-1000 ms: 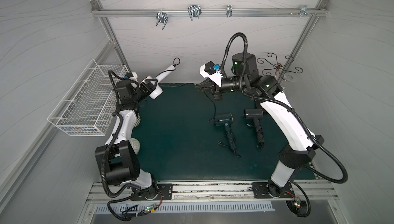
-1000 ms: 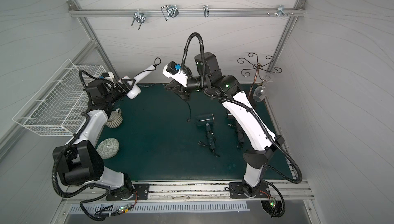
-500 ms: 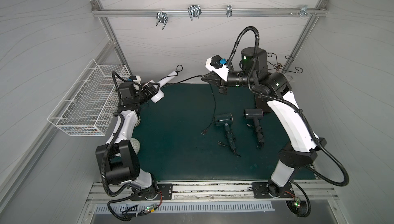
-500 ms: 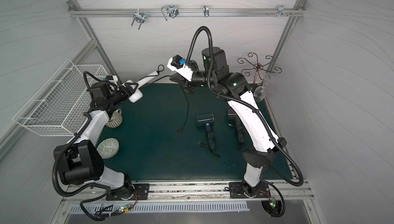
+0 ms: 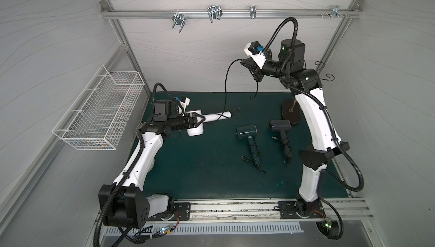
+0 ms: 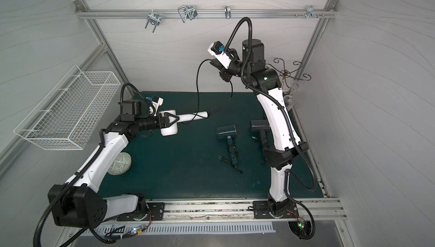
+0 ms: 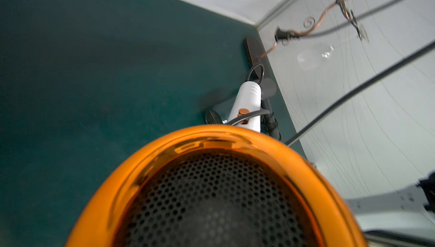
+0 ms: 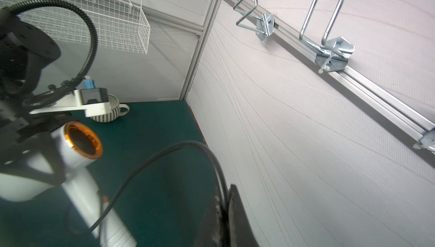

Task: Wrap the cord around the hair dryer
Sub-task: Wrap the power cord around the hair dryer.

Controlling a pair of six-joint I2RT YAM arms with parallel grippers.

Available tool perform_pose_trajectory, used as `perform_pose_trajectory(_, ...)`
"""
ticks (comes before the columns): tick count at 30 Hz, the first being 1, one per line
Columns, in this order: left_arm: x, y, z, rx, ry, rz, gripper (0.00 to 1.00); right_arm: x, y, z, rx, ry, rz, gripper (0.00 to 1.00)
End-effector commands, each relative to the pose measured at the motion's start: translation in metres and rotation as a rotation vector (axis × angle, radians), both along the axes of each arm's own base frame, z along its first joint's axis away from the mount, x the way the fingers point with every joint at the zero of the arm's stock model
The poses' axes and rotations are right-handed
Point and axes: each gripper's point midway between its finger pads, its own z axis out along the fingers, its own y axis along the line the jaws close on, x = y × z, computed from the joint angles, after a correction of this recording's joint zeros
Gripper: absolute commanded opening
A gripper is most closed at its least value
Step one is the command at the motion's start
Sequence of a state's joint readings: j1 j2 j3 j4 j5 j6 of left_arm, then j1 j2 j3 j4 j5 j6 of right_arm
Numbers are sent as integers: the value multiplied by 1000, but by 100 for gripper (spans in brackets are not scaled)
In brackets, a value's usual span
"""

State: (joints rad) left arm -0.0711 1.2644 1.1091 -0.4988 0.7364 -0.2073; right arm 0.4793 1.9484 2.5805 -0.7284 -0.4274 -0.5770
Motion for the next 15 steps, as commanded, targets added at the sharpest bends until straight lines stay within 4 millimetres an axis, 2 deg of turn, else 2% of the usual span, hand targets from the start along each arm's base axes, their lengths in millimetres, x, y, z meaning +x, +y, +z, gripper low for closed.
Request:
perform_pose_trajectory(1, -30, -30, 40, -47, -105, -210, 0, 20, -5, 2, -1, -72, -13, 0)
perform_pose_trajectory(3, -43, -48, 53, -105, -109, -300, 0, 31, -8, -7, 9, -39, -15, 0)
perform_pose_trajectory(7, -66, -76, 89, -219, -151, -463, 0, 50, -10, -39, 15, 71, -11, 0)
perform_pose_trajectory(11, -72, -84, 131, -310, -227, -531, 0, 50, -5, -73, 12, 200, 26, 0)
perform_pose_trajectory(15, -71, -86, 169, -349, -301, -566, 0, 46, -5, -90, 40, 302, 64, 0)
